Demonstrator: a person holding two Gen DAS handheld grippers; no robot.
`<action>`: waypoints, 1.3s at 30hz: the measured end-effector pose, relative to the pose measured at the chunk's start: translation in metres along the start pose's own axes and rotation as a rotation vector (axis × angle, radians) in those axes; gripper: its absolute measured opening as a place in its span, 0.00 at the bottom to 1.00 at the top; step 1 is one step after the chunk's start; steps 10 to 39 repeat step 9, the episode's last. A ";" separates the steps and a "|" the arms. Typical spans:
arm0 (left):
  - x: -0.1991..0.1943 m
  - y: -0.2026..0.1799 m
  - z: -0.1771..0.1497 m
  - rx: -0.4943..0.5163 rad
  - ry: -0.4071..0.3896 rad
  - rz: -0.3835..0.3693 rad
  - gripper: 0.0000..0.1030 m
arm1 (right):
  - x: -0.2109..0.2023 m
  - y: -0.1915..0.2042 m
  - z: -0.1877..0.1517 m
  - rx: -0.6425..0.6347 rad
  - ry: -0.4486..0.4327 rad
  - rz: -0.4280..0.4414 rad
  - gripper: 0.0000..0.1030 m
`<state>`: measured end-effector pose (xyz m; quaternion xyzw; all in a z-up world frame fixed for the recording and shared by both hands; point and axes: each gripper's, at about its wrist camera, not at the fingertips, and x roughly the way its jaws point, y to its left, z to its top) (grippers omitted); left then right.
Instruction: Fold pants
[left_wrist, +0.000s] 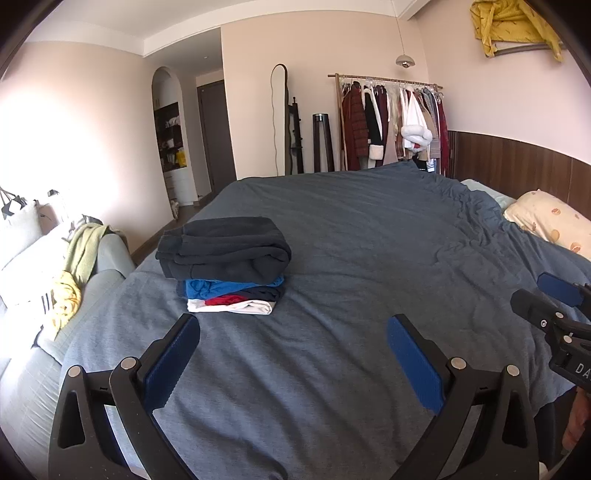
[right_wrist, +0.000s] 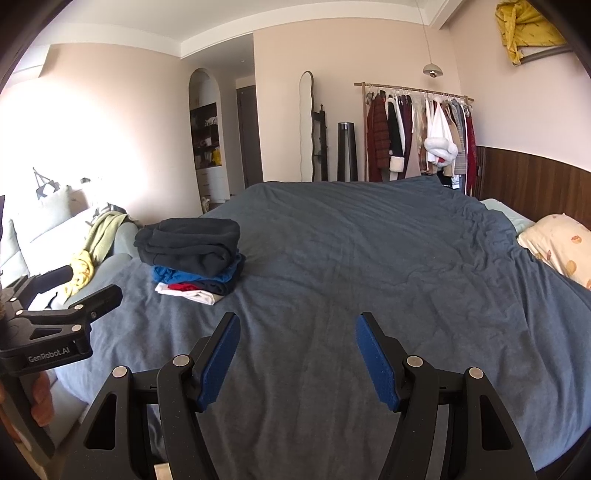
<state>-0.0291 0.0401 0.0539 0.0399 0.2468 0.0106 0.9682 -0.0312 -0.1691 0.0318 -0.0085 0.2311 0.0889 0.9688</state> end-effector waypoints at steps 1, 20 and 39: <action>0.000 0.000 0.000 -0.001 -0.001 0.004 1.00 | -0.001 -0.001 -0.001 0.001 0.001 0.001 0.63; 0.001 0.002 0.001 -0.013 0.007 -0.004 1.00 | 0.000 -0.002 -0.001 0.003 0.007 0.001 0.63; 0.001 0.002 0.001 -0.013 0.007 -0.004 1.00 | 0.000 -0.002 -0.001 0.003 0.007 0.001 0.63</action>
